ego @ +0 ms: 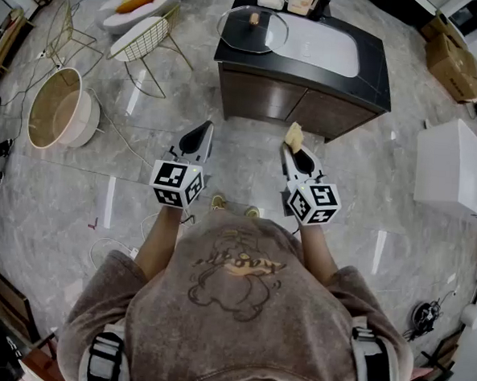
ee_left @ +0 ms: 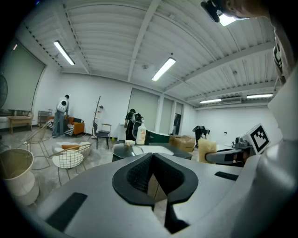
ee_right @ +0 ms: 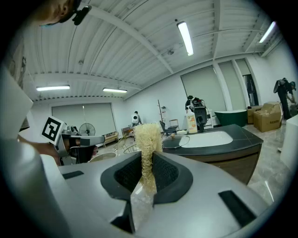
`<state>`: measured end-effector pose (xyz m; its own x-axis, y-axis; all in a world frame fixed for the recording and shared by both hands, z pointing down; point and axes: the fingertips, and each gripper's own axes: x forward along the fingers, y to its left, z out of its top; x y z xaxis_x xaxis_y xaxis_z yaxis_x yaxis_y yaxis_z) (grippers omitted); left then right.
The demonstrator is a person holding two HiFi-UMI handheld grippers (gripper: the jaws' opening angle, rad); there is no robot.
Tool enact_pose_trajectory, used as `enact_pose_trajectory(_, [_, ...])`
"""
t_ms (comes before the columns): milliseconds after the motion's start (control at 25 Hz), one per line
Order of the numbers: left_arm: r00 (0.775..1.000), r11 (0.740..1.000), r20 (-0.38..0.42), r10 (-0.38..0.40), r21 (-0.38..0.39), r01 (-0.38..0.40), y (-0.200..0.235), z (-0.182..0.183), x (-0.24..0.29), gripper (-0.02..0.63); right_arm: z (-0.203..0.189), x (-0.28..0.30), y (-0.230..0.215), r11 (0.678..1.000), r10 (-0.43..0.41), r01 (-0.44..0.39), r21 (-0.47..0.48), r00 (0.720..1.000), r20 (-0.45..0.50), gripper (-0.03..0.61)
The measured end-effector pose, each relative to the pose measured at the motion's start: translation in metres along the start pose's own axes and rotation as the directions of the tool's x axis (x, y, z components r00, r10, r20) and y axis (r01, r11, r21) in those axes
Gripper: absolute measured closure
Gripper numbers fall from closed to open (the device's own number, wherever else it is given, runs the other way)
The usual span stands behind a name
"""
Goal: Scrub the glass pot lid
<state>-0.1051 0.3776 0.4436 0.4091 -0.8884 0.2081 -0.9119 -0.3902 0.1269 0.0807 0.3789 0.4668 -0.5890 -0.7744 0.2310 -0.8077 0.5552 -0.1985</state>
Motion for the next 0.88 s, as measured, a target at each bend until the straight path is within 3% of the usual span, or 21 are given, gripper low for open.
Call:
enact_pose_trajectory(360, [1.0,1.0,0.007,-0.023,0.002,0.023,0.018,0.005,0.015,0.595,0.003,0.028,0.001,1.0,-0.024,0.024,0.004,1.0,0.011,0.528])
enact_pose_trajectory(560, [0.999,0.997,0.007,-0.052,0.05,0.051,0.04,0.003,0.022,0.595,-0.007,0.05,0.01,0.999,-0.044,0.044,-0.006,0.999,0.002,0.526])
enact_pose_trajectory(880, [0.998,0.998,0.019,-0.067,0.013,0.066,0.071,0.006,0.047,0.595,0.001,0.079,0.0,0.996,-0.092,0.092,0.002,0.996,0.014,0.526])
